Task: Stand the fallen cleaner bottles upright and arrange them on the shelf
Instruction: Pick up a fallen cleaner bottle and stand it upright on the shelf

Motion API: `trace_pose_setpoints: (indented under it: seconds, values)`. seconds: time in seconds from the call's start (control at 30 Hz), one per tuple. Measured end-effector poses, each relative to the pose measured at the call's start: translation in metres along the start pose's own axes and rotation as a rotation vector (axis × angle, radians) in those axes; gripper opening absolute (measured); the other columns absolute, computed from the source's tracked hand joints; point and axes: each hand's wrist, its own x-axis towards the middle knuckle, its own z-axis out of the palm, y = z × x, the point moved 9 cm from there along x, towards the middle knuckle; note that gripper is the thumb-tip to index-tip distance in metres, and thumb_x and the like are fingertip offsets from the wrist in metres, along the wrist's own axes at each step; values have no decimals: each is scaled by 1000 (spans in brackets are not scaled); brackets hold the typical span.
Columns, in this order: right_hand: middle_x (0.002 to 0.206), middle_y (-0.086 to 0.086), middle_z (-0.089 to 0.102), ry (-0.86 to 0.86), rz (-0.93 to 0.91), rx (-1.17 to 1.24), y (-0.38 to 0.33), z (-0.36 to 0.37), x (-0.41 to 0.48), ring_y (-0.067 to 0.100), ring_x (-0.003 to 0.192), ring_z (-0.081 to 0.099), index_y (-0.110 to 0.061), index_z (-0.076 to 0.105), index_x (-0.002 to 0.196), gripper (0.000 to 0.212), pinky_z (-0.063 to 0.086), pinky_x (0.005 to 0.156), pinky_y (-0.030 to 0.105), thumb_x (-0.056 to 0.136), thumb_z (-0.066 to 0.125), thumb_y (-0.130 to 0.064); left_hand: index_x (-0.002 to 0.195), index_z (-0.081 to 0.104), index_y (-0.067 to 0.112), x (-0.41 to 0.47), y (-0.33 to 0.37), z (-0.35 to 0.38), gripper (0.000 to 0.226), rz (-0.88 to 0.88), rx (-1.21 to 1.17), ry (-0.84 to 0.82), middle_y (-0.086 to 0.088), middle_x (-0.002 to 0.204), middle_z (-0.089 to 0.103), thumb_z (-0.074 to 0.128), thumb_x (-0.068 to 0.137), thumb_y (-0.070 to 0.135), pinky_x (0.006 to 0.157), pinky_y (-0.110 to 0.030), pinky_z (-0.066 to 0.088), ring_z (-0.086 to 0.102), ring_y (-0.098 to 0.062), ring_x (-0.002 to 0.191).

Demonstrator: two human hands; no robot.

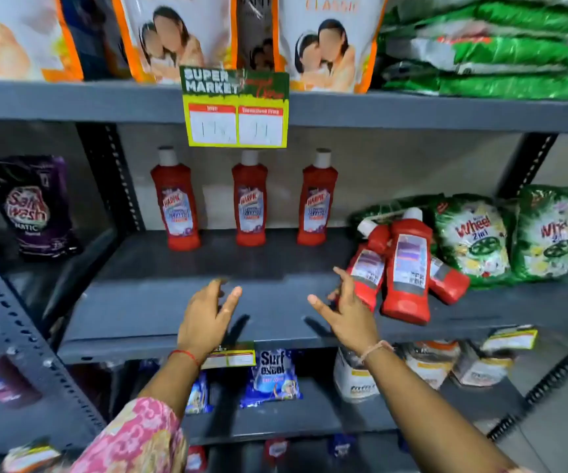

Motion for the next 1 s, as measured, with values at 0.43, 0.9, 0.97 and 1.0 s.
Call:
trace_pose_setpoints:
  seconds: [0.43, 0.9, 0.97, 1.0]
  values:
    - [90, -5, 52, -63, 110, -84, 31, 34, 1, 23, 84, 58, -27, 29, 126, 67, 49, 73, 39, 74, 59, -57, 126, 49, 7, 29, -37, 62, 56, -47, 96, -172, -15, 130, 52, 56, 85, 45, 109, -42, 30, 40, -31, 126]
    - [101, 19, 68, 361, 757, 530, 145, -112, 34, 25, 76, 66, 0, 57, 110, 41, 55, 74, 36, 74, 70, -14, 129, 50, 12, 33, -42, 70, 65, -76, 225, -157, -7, 145, 42, 58, 80, 55, 117, -42, 23, 25, -24, 139]
    - [71, 6, 73, 186, 819, 759, 156, -98, 36, 17, 57, 66, -7, 62, 101, 28, 58, 64, 33, 75, 69, -10, 128, 50, 12, 33, -42, 69, 64, -73, 229, -153, -7, 144, 43, 59, 80, 54, 116, -42, 25, 27, -24, 139]
    - [63, 1, 73, 106, 842, 809, 157, -93, 36, 17, 56, 67, -11, 63, 97, 21, 59, 63, 35, 77, 67, -11, 128, 51, 13, 32, -43, 70, 64, -76, 232, -150, -7, 144, 43, 59, 80, 54, 116, -42, 25, 27, -24, 138]
